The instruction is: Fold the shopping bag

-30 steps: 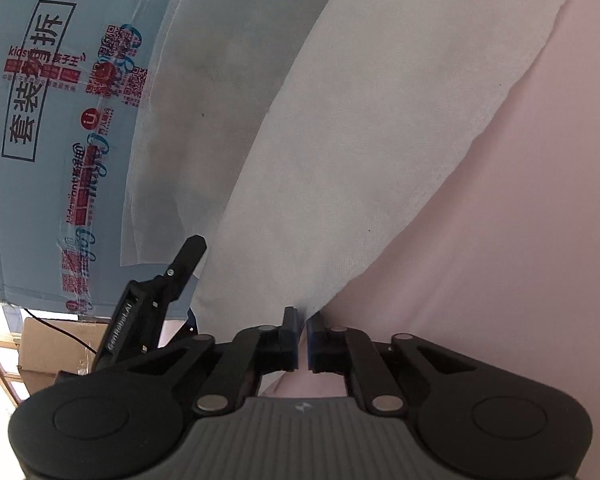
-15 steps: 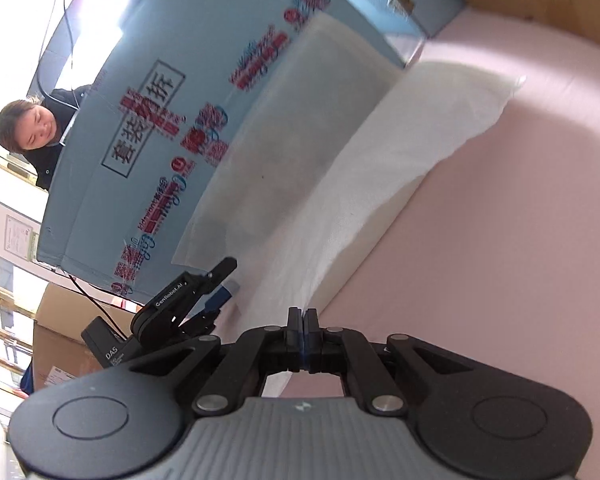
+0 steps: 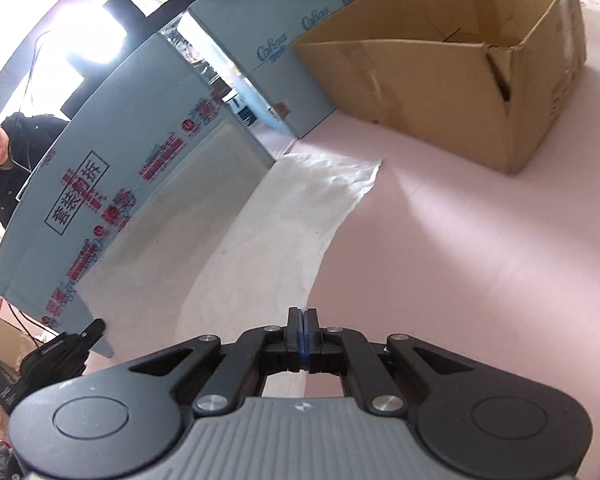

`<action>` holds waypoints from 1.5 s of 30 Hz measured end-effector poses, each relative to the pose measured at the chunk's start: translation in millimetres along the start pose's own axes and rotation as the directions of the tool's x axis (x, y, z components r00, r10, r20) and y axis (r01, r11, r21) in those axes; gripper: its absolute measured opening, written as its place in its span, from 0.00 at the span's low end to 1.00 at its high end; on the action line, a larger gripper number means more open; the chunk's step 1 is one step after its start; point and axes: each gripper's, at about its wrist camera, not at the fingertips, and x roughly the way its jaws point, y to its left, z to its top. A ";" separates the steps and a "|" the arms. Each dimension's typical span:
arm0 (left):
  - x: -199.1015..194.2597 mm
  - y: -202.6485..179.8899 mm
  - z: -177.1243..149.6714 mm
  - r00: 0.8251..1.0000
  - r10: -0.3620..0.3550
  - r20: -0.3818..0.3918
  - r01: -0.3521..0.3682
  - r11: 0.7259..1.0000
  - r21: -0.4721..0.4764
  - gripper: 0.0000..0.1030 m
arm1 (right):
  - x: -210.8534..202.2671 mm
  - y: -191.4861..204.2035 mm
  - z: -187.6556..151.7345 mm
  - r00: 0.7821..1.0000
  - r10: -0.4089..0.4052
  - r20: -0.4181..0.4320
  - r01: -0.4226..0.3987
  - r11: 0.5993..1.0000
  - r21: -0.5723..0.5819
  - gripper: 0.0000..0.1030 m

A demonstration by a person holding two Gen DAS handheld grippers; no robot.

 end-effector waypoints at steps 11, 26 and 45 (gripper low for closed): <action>31.1 11.6 -15.3 0.987 0.149 -0.066 -0.150 0.988 -0.023 0.69 | -19.0 -45.7 -9.8 0.992 -0.123 0.009 0.123 0.992 0.032 0.00; 16.3 -16.9 -30.9 0.991 0.128 -0.040 -0.125 0.989 0.074 0.01 | -25.3 -69.5 -14.0 0.978 -0.200 0.054 0.196 0.979 0.060 0.00; -33.8 3.9 -40.0 0.984 0.180 -0.017 -0.179 0.982 0.066 0.74 | 3.7 -81.8 6.6 0.991 -0.130 -0.023 0.129 0.991 -0.036 0.00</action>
